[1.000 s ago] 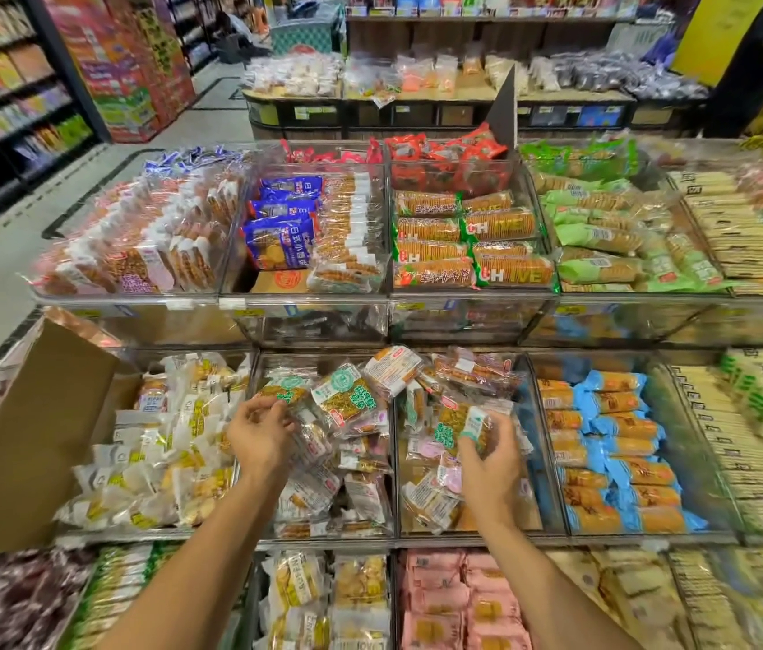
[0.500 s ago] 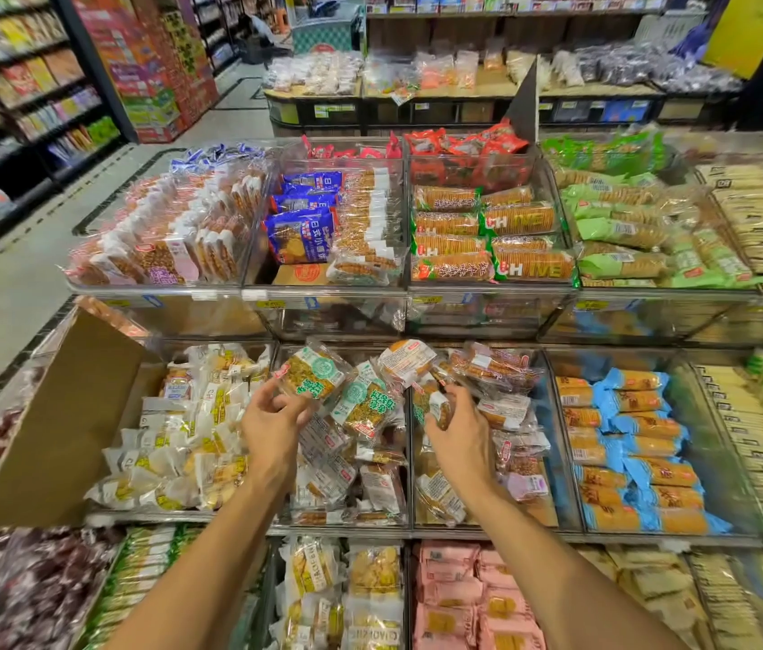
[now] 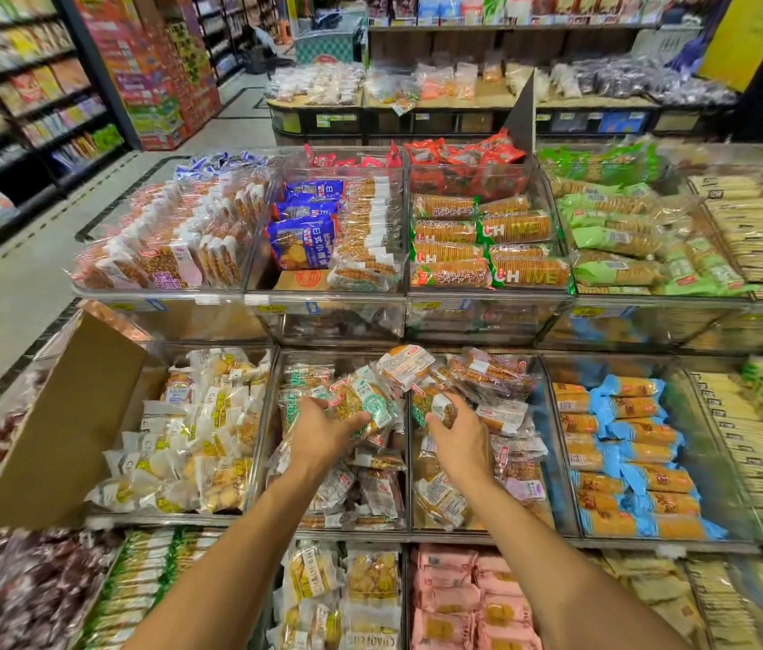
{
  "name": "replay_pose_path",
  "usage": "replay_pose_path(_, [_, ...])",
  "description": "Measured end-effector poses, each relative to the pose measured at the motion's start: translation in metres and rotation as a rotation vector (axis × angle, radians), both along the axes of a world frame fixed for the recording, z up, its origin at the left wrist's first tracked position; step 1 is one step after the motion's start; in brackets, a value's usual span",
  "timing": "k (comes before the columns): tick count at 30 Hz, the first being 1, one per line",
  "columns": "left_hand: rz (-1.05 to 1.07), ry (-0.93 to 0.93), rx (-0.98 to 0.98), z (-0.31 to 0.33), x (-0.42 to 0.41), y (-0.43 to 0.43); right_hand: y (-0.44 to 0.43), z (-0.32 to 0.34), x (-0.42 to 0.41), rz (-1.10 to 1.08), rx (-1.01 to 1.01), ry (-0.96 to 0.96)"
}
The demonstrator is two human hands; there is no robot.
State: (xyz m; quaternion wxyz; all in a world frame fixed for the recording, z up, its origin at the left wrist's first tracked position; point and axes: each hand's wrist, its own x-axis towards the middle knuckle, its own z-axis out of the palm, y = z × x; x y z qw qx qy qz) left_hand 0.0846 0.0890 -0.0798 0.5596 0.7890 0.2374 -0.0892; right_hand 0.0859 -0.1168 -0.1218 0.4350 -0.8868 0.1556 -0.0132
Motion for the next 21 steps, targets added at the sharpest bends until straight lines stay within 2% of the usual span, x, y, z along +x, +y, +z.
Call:
replay_pose_path(6, [0.003,0.014,-0.125,0.010,-0.003,-0.004,-0.002,0.011,-0.006,-0.042,-0.013,0.024])
replay_pose_path(8, [0.047,-0.001,-0.182,0.008,-0.005,-0.003,-0.004,0.010,-0.006,-0.046,0.046,0.024])
replay_pose_path(13, [0.161,-0.103,-0.443,0.008,-0.012,0.003,-0.013,0.012,-0.004,-0.016,0.156,0.079])
replay_pose_path(17, [0.221,-0.182,-0.526,0.001,-0.011,0.008,-0.014,0.009,-0.008,-0.027,0.173,0.110])
replay_pose_path(21, [0.233,-0.088,-0.602,0.017,-0.023,0.004,-0.018,0.014,-0.017,-0.052,0.208,0.068])
